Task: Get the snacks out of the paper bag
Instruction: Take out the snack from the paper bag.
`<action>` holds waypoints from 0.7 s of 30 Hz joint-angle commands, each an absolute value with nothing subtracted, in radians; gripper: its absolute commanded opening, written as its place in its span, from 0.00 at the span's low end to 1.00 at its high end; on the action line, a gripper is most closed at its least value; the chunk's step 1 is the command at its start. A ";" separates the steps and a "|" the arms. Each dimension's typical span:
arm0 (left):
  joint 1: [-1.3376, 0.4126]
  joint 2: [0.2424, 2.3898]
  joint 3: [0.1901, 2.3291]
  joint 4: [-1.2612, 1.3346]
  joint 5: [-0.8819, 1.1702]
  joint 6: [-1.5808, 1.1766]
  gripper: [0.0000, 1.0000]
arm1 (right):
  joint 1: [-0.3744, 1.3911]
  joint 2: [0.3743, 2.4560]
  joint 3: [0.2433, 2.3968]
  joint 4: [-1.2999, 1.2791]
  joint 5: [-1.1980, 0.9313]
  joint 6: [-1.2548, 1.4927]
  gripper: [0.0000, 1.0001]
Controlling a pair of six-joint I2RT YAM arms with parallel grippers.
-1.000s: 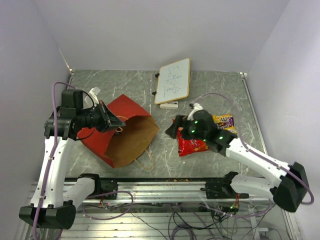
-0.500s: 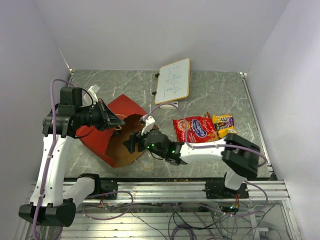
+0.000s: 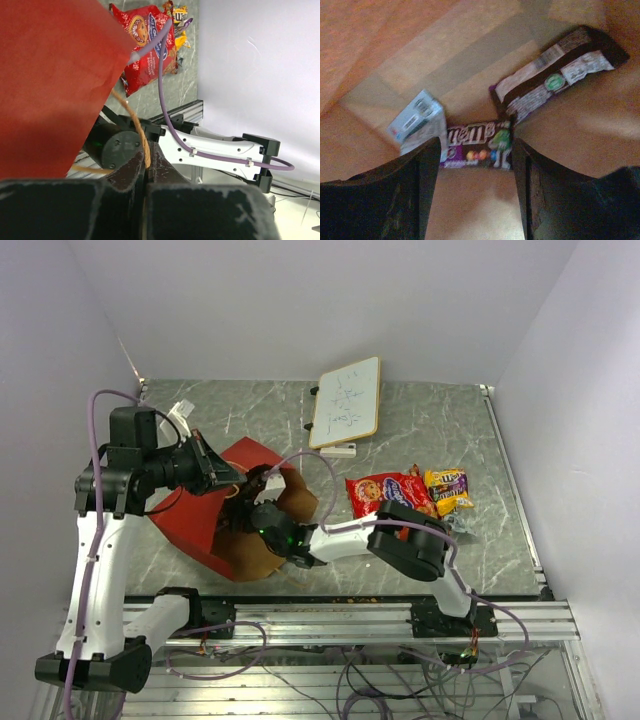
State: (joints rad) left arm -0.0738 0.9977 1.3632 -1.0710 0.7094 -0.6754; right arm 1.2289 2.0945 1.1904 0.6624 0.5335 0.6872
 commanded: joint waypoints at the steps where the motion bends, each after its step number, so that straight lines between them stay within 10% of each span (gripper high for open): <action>1: -0.078 1.002 1.365 -1.088 0.707 -0.651 0.07 | 1.228 2.155 1.279 0.537 0.658 0.798 0.60; 21: -0.078 1.067 1.436 -1.122 0.626 -0.593 0.07 | 1.225 1.796 0.820 0.869 -0.063 -0.304 0.77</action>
